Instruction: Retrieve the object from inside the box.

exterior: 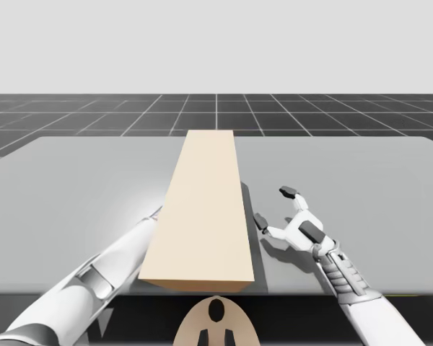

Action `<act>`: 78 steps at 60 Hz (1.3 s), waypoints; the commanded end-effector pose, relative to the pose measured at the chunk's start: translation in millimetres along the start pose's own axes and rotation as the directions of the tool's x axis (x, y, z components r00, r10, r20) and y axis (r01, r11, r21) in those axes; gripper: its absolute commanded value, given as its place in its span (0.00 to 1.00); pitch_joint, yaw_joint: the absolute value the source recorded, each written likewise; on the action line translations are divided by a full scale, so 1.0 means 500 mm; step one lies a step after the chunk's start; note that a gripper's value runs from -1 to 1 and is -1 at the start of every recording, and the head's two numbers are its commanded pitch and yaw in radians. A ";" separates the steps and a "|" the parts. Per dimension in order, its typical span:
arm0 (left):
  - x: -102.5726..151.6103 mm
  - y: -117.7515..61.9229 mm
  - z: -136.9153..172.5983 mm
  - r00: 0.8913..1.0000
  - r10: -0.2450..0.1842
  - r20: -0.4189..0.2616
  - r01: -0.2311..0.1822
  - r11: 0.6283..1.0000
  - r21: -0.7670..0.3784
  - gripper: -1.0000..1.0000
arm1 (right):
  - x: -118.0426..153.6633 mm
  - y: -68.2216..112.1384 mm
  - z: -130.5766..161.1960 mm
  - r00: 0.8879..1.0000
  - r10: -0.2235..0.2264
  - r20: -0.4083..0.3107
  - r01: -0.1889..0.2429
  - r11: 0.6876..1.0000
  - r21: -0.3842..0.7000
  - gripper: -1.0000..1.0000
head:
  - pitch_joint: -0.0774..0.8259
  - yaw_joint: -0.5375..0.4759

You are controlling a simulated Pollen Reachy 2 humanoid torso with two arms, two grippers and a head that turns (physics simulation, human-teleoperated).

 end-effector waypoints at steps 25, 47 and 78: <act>0.020 -0.043 0.232 0.999 0.028 0.028 -0.032 0.988 0.148 1.00 | 0.003 -0.005 0.003 1.000 -0.008 -0.004 0.008 1.000 -0.011 0.00 | 0.11 0.49; 0.053 -0.066 0.429 0.998 -0.008 0.063 -0.013 0.945 0.326 1.00 | 0.005 -0.011 0.005 1.000 -0.015 -0.008 0.015 1.000 -0.015 0.00 | 0.11 0.49; 0.247 -0.032 0.548 0.980 -0.189 0.057 0.141 0.874 0.465 1.00 | 0.005 -0.015 0.007 1.000 -0.013 -0.007 0.013 1.000 -0.023 0.00 | 0.11 0.49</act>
